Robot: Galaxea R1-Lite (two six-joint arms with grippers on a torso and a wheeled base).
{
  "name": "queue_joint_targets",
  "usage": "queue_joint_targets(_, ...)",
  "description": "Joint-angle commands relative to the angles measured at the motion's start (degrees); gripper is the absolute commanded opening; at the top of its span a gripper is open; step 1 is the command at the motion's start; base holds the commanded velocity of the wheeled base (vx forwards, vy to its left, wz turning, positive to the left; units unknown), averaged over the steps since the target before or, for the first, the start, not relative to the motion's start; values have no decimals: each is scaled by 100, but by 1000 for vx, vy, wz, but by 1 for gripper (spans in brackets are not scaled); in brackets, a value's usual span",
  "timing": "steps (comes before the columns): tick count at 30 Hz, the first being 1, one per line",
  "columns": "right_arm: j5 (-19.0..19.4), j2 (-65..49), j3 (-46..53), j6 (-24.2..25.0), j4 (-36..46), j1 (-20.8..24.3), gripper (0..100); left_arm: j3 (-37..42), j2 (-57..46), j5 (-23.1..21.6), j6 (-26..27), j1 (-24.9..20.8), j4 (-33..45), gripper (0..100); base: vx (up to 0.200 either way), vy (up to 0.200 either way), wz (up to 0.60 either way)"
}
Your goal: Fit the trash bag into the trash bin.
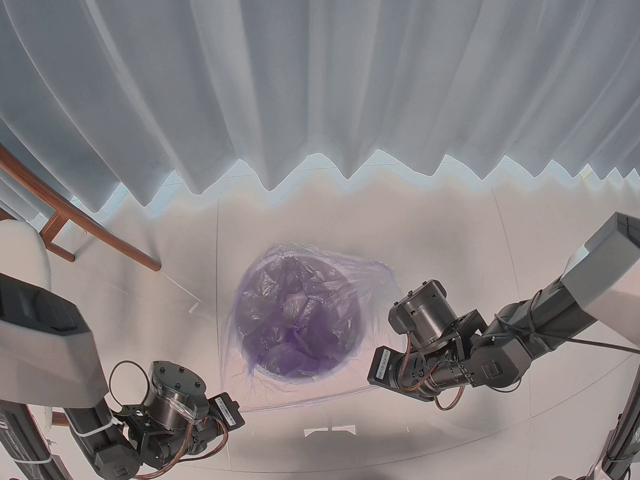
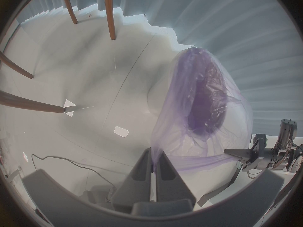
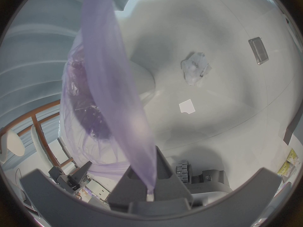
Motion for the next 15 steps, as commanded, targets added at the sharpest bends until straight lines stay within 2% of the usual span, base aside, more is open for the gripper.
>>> queue_joint_targets(1, -80, 339, 156, 27, -149, -122, 0, 38, 1011, 124, 7, 33, -542, 0, 0, 0, 0)
queue_joint_targets(7, -159, 541, 50, 290, -281, -130, 0, 20, 1539, 502, -2, -54, -999, 0, 0, 0, 0)
queue_joint_targets(9, -230, 734, 33, 370, -667, -130, 0, 12, 1776, 572, -2, -37, -1482, 0, 0, 0, 0)
queue_joint_targets(15, -564, 1165, 24, 361, -1300, -130, 0, 20, 2277, 704, 51, -46, -2142, 0, 0, 0, 0)
